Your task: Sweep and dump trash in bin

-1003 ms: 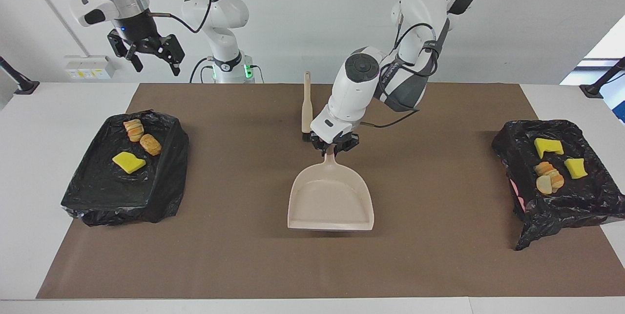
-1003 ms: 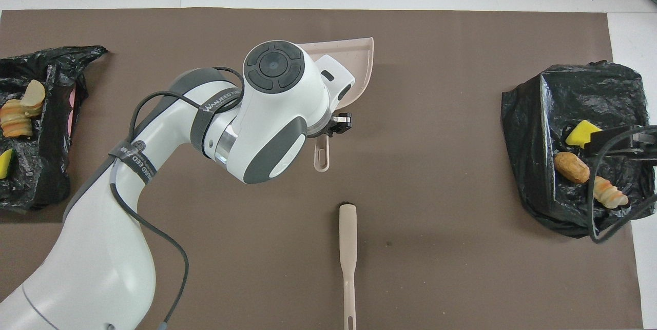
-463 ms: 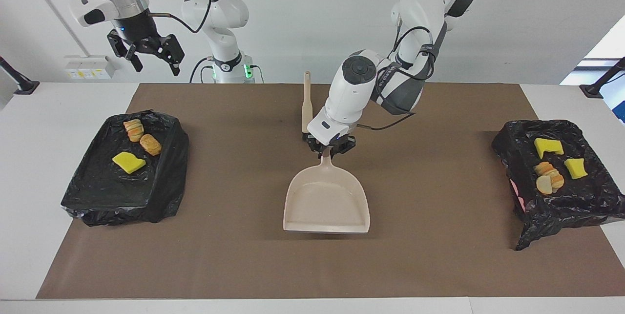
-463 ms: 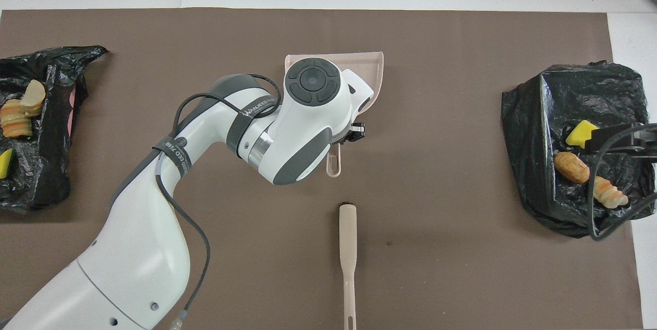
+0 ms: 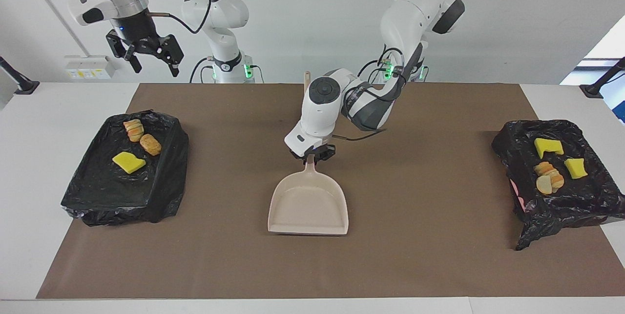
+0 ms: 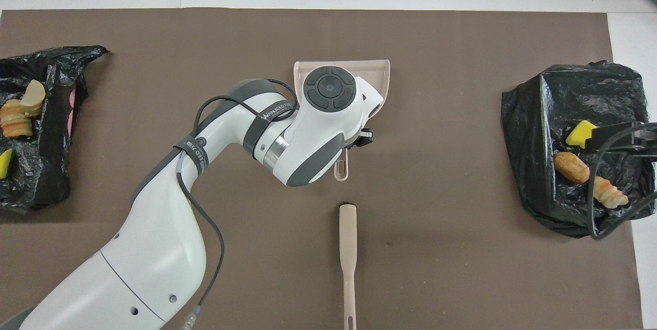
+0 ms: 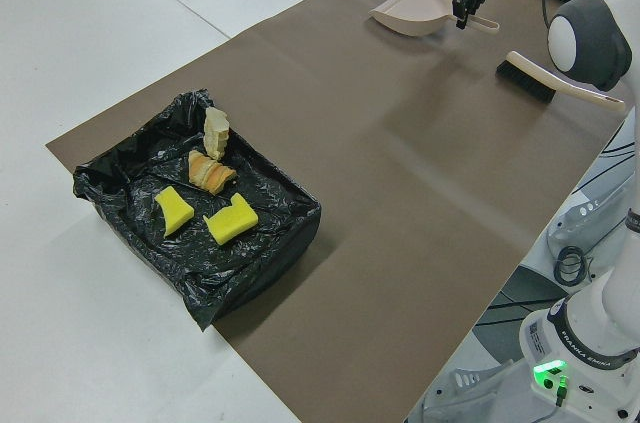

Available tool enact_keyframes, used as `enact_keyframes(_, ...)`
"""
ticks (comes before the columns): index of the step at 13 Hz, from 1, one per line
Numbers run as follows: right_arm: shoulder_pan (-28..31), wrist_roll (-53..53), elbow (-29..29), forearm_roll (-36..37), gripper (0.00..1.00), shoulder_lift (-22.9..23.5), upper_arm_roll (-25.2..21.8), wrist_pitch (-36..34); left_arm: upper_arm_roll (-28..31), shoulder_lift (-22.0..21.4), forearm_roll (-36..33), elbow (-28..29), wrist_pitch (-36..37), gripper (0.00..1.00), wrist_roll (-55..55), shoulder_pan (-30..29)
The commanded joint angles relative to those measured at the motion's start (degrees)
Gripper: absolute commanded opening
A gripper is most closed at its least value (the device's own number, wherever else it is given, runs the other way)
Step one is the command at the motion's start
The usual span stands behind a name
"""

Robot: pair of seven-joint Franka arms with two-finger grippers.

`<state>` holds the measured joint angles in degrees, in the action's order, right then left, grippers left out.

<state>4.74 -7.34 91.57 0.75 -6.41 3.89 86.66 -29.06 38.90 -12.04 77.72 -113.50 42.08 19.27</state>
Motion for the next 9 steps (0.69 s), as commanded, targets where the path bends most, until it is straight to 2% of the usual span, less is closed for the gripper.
enact_keyframes(1,0.4,1.2,0.8,-0.8,1.0,-0.7,-0.2,1.1,0.4,0.8,-0.8,-1.7,0.6,0.0,1.1,0.9)
enact_keyframes(3,0.4,1.2,0.8,-0.8,1.0,-0.7,-0.2,1.0,0.4,0.5,-1.0,-1.3,0.0,0.03,1.1,0.9)
enact_keyframes(4,0.4,1.2,0.8,-0.8,1.0,-0.7,-0.2,0.9,0.4,0.3,-1.1,-0.8,0.0,0.1,1.1,0.9)
enact_keyframes(6,0.4,1.2,0.9,-0.8,1.0,-0.8,-0.2,0.6,0.4,0.1,-0.9,-0.1,0.0,0.42,1.1,0.7)
enact_keyframes(7,0.4,1.2,0.9,-0.8,1.0,-0.9,-0.2,0.4,0.4,0.1,-1.1,0.0,0.0,0.54,1.1,0.5)
enact_keyframes(8,0.4,1.2,1.1,-0.9,1.0,-0.9,-0.2,0.4,0.4,0.1,-1.3,0.0,-0.1,0.59,1.1,0.3)
enact_keyframes(9,0.4,1.2,1.1,-0.9,1.0,-0.9,-0.2,0.3,0.5,0.0,-1.4,0.1,0.2,0.76,1.1,0.6)
